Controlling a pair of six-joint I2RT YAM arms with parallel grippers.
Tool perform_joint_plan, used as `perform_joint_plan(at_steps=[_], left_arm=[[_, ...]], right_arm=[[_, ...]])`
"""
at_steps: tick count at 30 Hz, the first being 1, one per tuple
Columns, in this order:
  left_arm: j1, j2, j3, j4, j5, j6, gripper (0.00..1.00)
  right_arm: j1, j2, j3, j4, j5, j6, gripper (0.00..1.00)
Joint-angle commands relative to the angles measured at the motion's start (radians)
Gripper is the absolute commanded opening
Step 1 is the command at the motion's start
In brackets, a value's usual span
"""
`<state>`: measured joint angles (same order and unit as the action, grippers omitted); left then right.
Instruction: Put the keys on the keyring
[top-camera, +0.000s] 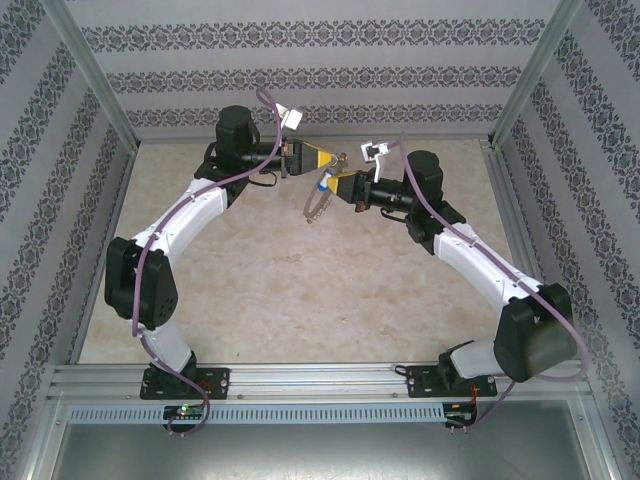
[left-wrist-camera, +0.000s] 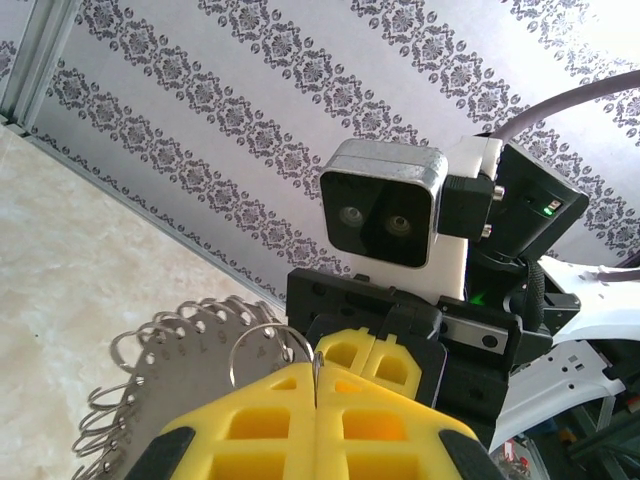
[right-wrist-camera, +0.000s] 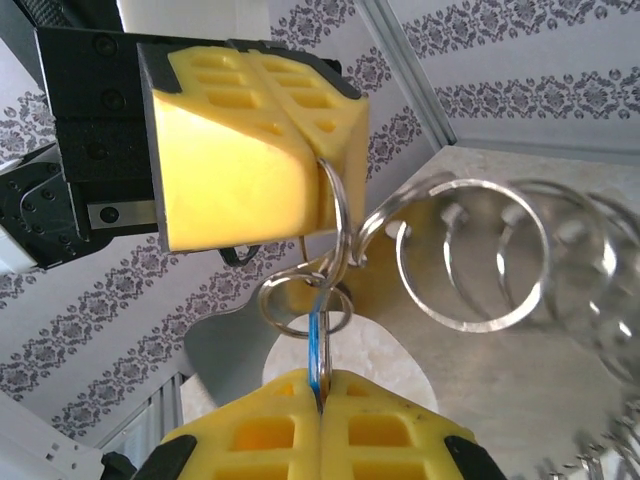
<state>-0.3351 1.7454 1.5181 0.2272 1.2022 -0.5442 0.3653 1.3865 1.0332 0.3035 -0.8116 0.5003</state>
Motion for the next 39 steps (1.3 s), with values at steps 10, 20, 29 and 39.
perform_joint_plan(at_steps=[10,20,29,39], left_arm=[[-0.011,-0.041,-0.015,0.048,0.0,0.021,0.0],[-0.011,-0.046,-0.02,0.03,0.001,0.036,0.0],[-0.011,-0.05,-0.021,0.011,0.005,0.054,0.0],[-0.012,-0.047,-0.014,-0.009,0.007,0.065,0.0]], right_arm=[[-0.029,-0.055,0.039,-0.022,-0.025,-0.015,0.0],[-0.047,-0.049,0.109,-0.088,-0.041,-0.043,0.0],[-0.064,-0.022,0.204,-0.245,-0.048,-0.125,0.0],[0.016,0.061,0.334,-0.615,0.025,-0.387,0.0]])
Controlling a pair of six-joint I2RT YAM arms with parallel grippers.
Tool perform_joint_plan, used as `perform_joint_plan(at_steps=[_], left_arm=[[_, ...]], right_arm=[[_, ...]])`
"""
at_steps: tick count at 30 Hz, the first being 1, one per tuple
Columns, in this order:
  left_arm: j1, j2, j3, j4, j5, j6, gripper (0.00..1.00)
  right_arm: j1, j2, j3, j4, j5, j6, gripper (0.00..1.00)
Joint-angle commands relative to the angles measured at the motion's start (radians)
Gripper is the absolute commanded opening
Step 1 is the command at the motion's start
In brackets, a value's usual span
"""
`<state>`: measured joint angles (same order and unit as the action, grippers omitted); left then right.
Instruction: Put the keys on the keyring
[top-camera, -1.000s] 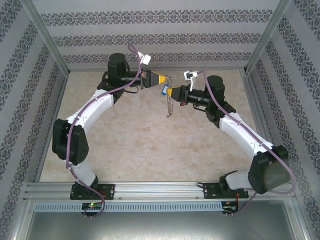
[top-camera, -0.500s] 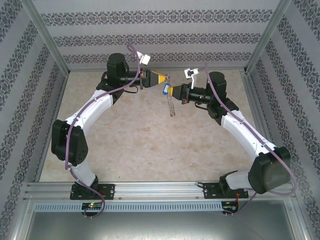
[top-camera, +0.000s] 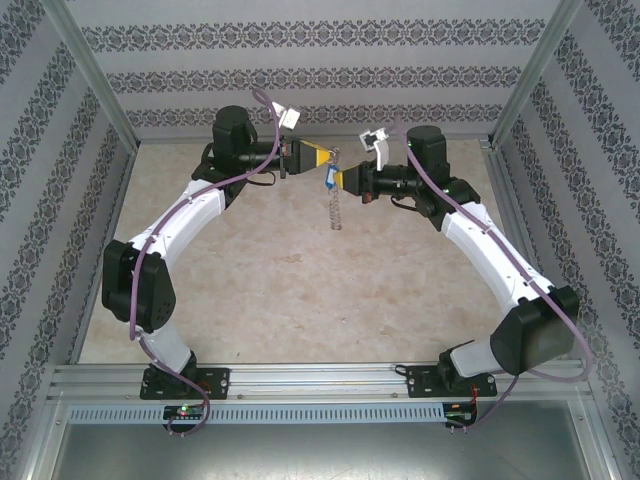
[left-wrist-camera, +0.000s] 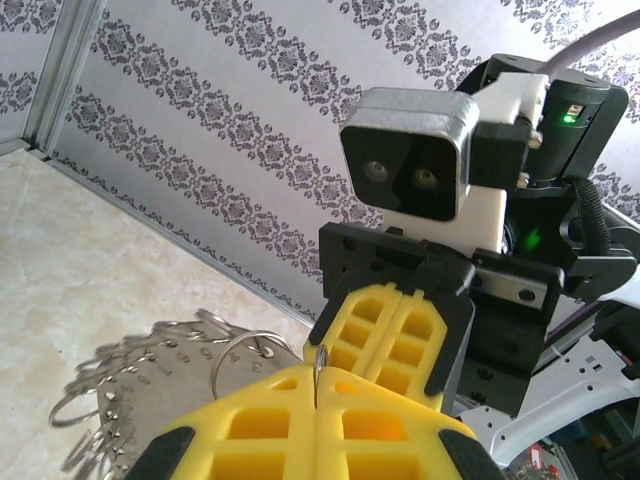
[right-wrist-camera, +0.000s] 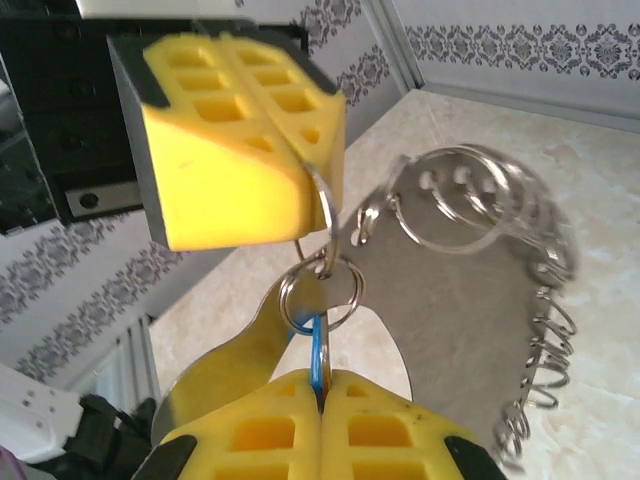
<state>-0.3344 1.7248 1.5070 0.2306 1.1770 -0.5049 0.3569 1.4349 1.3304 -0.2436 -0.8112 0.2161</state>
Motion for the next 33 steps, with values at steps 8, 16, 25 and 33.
perform_joint_plan(at_steps=[8,16,25,33], left_arm=[[-0.012,-0.026,-0.005,-0.021,0.032,0.031,0.0],[-0.013,-0.03,-0.016,-0.04,0.033,0.048,0.0],[-0.013,-0.039,-0.031,-0.043,0.035,0.055,0.0],[-0.014,-0.042,-0.028,-0.057,0.034,0.067,0.0]], right_arm=[[0.035,0.02,0.028,-0.073,0.055,-0.124,0.0],[0.036,0.015,0.107,-0.185,0.076,-0.172,0.0],[0.042,0.036,0.228,-0.349,0.11,-0.251,0.0],[0.045,0.072,0.3,-0.459,0.146,-0.317,0.0]])
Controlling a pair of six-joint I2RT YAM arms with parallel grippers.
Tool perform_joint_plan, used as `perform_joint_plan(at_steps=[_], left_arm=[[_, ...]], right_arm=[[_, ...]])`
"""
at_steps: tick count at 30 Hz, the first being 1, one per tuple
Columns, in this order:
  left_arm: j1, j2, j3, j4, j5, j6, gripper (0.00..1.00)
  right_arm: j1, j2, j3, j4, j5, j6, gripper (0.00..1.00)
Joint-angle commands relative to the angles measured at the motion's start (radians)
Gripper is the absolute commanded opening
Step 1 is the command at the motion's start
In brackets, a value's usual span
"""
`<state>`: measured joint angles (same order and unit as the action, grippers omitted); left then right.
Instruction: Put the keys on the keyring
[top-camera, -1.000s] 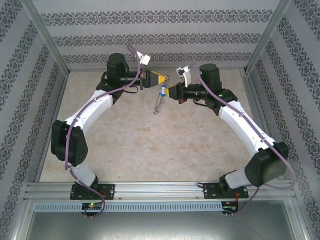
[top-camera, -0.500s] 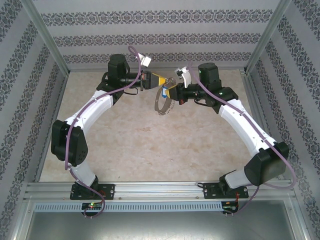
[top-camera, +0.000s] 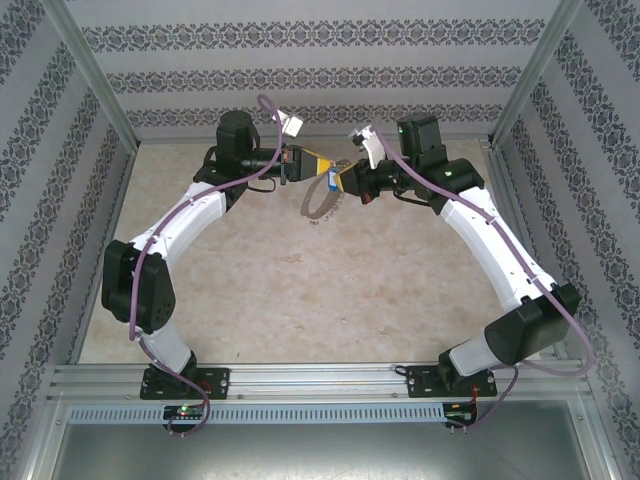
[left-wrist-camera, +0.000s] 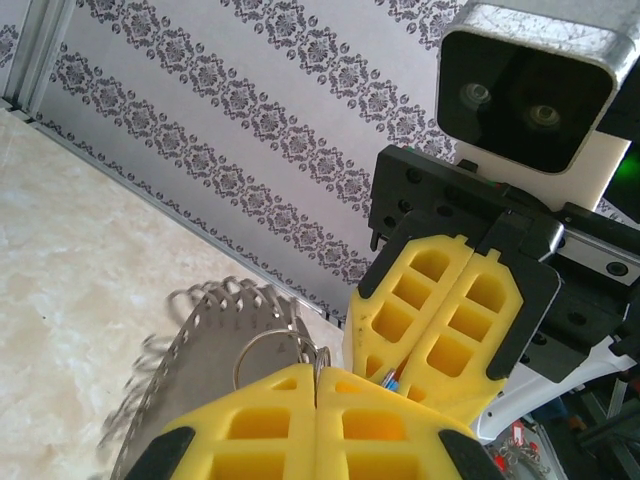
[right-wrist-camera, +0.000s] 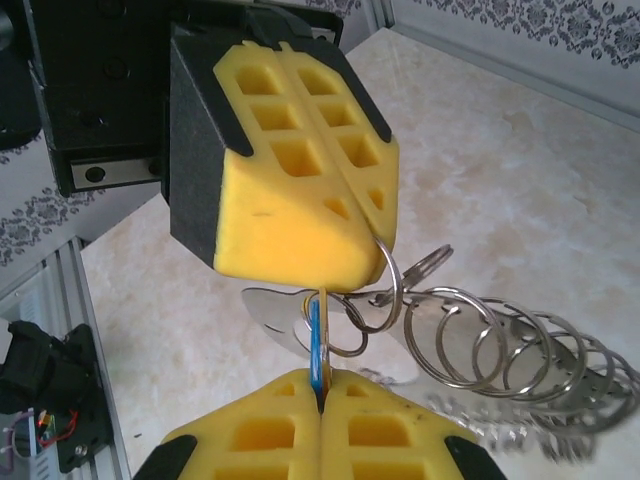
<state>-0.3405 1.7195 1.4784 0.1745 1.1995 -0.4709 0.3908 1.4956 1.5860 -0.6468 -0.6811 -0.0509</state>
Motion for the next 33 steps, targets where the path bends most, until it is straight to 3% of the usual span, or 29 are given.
perform_joint_plan(at_steps=[1,7,33], left_arm=[[-0.007,-0.037,0.0,0.0,0.012,0.034,0.0],[-0.007,-0.04,0.003,-0.021,0.008,0.051,0.0],[-0.008,-0.044,-0.004,-0.025,0.008,0.055,0.0]], right_arm=[[0.011,0.015,0.052,-0.073,0.025,-0.06,0.0],[0.0,0.02,0.074,-0.144,0.096,-0.113,0.0],[-0.025,0.077,0.196,-0.18,0.069,-0.133,0.0]])
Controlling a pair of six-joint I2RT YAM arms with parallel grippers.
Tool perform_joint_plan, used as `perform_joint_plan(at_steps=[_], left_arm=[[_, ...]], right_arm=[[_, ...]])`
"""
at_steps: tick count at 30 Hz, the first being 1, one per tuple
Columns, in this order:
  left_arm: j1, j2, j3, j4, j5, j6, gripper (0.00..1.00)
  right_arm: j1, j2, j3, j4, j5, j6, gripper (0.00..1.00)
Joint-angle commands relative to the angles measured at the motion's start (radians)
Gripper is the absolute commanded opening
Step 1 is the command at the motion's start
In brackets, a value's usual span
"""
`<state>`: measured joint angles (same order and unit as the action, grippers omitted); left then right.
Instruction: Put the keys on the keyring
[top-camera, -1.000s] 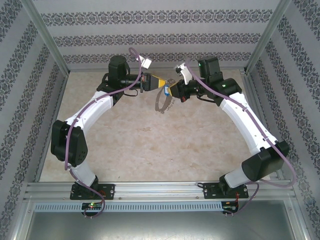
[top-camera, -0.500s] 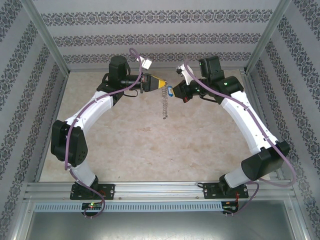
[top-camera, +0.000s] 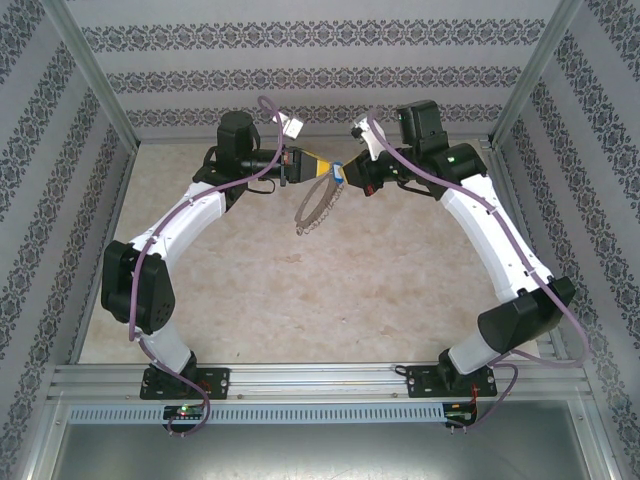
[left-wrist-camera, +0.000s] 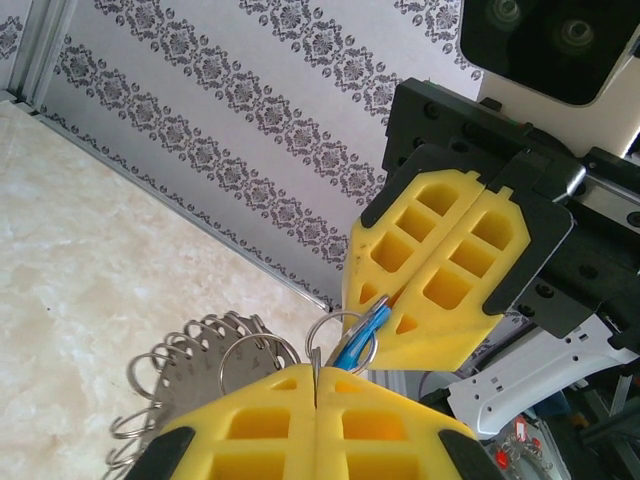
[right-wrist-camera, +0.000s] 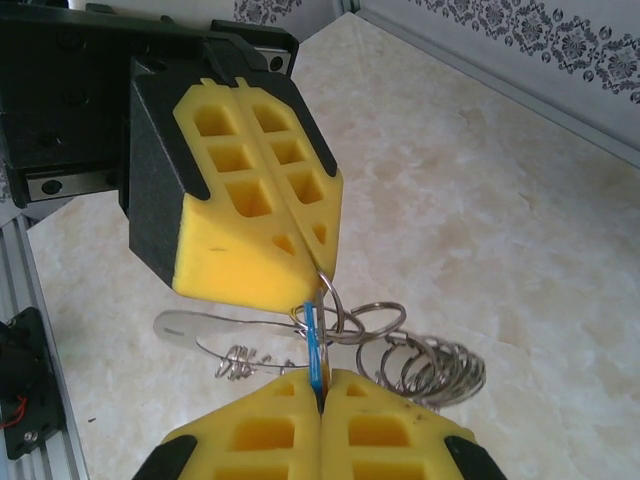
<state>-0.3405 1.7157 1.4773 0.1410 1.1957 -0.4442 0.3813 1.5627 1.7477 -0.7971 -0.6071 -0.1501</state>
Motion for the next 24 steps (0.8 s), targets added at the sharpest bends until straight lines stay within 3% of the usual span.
perform_joint_plan(at_steps=[1,15,24], left_arm=[[-0.008,-0.041,-0.003,0.008,0.012,0.028,0.0],[-0.008,-0.036,0.003,-0.003,0.01,0.035,0.0],[-0.011,-0.039,-0.001,-0.015,0.006,0.04,0.0]], right_arm=[[-0.018,0.009,0.034,-0.038,-0.001,-0.04,0.0],[-0.051,-0.023,0.044,-0.147,0.053,-0.118,0.0],[-0.037,0.018,0.147,-0.178,0.058,-0.135,0.0]])
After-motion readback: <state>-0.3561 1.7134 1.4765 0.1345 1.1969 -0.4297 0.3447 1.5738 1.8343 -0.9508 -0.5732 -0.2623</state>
